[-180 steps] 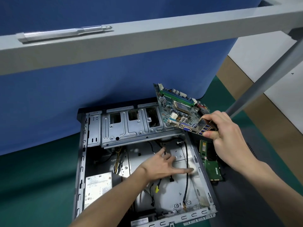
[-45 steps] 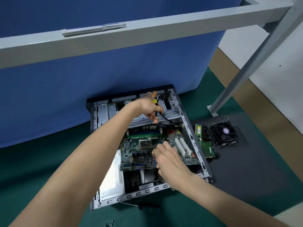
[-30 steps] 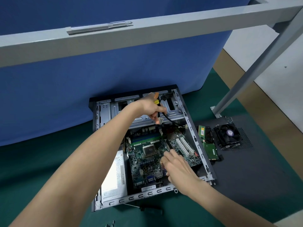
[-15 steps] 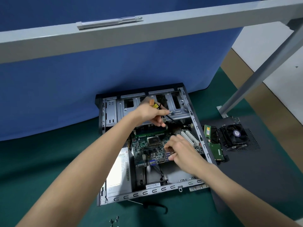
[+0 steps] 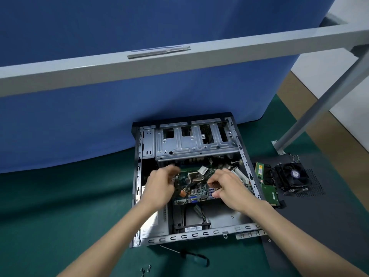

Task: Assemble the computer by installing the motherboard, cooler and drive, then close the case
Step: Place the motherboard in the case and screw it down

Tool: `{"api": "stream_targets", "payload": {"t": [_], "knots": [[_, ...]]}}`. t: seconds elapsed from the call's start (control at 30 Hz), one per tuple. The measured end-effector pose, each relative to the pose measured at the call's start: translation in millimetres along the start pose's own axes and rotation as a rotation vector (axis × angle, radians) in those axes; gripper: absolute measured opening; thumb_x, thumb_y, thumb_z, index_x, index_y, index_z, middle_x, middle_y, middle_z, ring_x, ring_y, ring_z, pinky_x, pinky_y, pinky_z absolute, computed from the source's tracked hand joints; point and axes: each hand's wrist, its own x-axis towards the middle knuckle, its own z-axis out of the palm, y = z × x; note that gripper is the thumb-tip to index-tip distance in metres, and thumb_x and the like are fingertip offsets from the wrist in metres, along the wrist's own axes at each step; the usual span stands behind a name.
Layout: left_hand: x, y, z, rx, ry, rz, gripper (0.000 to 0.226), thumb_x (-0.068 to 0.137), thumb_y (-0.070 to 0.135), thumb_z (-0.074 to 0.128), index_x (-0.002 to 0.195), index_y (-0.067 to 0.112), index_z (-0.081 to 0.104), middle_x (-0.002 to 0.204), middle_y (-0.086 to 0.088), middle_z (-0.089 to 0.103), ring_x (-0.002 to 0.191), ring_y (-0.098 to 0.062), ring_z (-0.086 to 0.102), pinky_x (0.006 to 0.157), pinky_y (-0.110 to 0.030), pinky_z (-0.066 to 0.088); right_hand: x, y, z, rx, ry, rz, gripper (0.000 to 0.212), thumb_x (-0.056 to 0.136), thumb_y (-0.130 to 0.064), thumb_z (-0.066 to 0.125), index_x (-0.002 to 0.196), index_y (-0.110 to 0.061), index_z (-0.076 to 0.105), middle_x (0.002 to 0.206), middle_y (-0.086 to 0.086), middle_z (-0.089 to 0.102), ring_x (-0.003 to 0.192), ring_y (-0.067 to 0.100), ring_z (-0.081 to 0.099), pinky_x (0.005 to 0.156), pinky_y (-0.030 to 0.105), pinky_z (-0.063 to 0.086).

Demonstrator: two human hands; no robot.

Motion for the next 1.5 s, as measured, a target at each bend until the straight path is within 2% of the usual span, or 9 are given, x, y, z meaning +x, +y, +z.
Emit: {"api": "stream_targets", "payload": {"t": [0.1, 0.2, 0.47, 0.63, 0.8, 0.93, 1.1, 1.37, 1.5], "knots": [[-36, -8, 1, 0.305, 0.334, 0.165, 0.025, 0.059, -0.008, 0.063, 0.068, 0.015, 0.063, 0.062, 0.003, 0.064, 0.055, -0.018, 0.060, 0.046, -0.024, 0.040, 0, 0, 0, 0.004, -0.008, 0.014, 0.035, 0.080, -0.015, 0.075, 0.112, -0.019, 0.062, 0.101, -0.006, 0.051, 0.098, 0.012, 0.045, 0.095, 0.033, 0.038], [-64, -10, 15, 0.447, 0.177, 0.390, 0.029, 0.041, -0.007, 0.073, 0.053, 0.014, 0.056, 0.047, 0.004, 0.053, 0.036, -0.013, 0.048, 0.033, -0.019, 0.032, 0, 0, 0, 0.015, -0.009, 0.022, 0.034, 0.080, -0.015, 0.075, 0.112, -0.019, 0.063, 0.102, -0.006, 0.052, 0.099, 0.013, 0.046, 0.095, 0.031, 0.037], [-43, 4, 50, 0.433, -0.577, 0.044, 0.029, 0.100, 0.033, 0.030, 0.108, 0.014, 0.051, 0.108, -0.012, 0.061, 0.099, -0.029, 0.057, 0.081, -0.035, 0.040, 1, 1, -1, 0.014, -0.012, 0.016, 0.029, 0.081, -0.013, 0.073, 0.108, -0.019, 0.062, 0.105, -0.004, 0.052, 0.104, 0.015, 0.045, 0.098, 0.033, 0.036], [-3, 14, 79, 0.488, -0.951, -0.192, 0.053, 0.103, 0.042, 0.022, 0.150, 0.017, 0.020, 0.156, -0.011, 0.020, 0.142, -0.030, 0.021, 0.112, -0.040, 0.022, 3, 2, -1, 0.023, -0.008, 0.019, 0.027, 0.080, -0.014, 0.074, 0.103, -0.023, 0.061, 0.104, -0.002, 0.053, 0.102, 0.015, 0.045, 0.096, 0.033, 0.037], [4, 6, 99, 0.472, -0.987, -0.321, 0.072, 0.098, 0.053, 0.033, 0.151, 0.011, 0.010, 0.158, -0.008, 0.009, 0.145, -0.024, 0.009, 0.116, -0.037, 0.011, 4, 2, -1, 0.018, -0.009, 0.016, 0.028, 0.080, -0.015, 0.075, 0.102, -0.023, 0.061, 0.103, -0.003, 0.052, 0.100, 0.015, 0.045, 0.093, 0.031, 0.037], [0, 0, 90, 0.251, -0.895, -0.324, 0.045, 0.099, 0.027, 0.046, 0.141, 0.011, 0.041, 0.147, -0.009, 0.039, 0.133, -0.027, 0.038, 0.110, -0.036, 0.031, 3, 2, 0, 0.015, -0.010, 0.014, 0.027, 0.081, -0.016, 0.074, 0.104, -0.023, 0.061, 0.103, -0.003, 0.051, 0.101, 0.015, 0.045, 0.096, 0.033, 0.038], [-12, -1, 73, 0.173, -0.901, -0.231, 0.039, 0.101, 0.024, 0.039, 0.139, 0.015, 0.038, 0.142, -0.007, 0.043, 0.131, -0.025, 0.039, 0.107, -0.033, 0.032, 1, 1, 1, 0.003, 0.009, 0.002, 0.027, 0.083, -0.014, 0.072, 0.107, -0.019, 0.062, 0.102, -0.004, 0.049, 0.101, 0.016, 0.046, 0.095, 0.034, 0.038], [-34, 3, 57, -0.120, -0.771, -0.208, 0.039, 0.099, 0.002, 0.036, 0.125, 0.018, 0.060, 0.085, 0.003, 0.057, 0.062, -0.004, 0.043, 0.056, -0.013, 0.035, -4, 2, 5, -0.028, 0.018, -0.054, 0.027, 0.082, -0.013, 0.072, 0.108, -0.014, 0.063, 0.095, -0.008, 0.050, 0.096, 0.011, 0.039, 0.091, 0.031, 0.036], [-37, 7, 45, -0.215, -0.740, -0.251, 0.048, 0.095, -0.003, 0.043, 0.139, 0.016, 0.045, 0.127, -0.005, 0.057, 0.102, -0.009, 0.054, 0.086, -0.012, 0.040, 1, 0, 2, -0.025, 0.033, -0.054, 0.028, 0.082, -0.012, 0.072, 0.109, -0.012, 0.063, 0.096, -0.006, 0.051, 0.096, 0.012, 0.040, 0.084, 0.029, 0.032]]}}
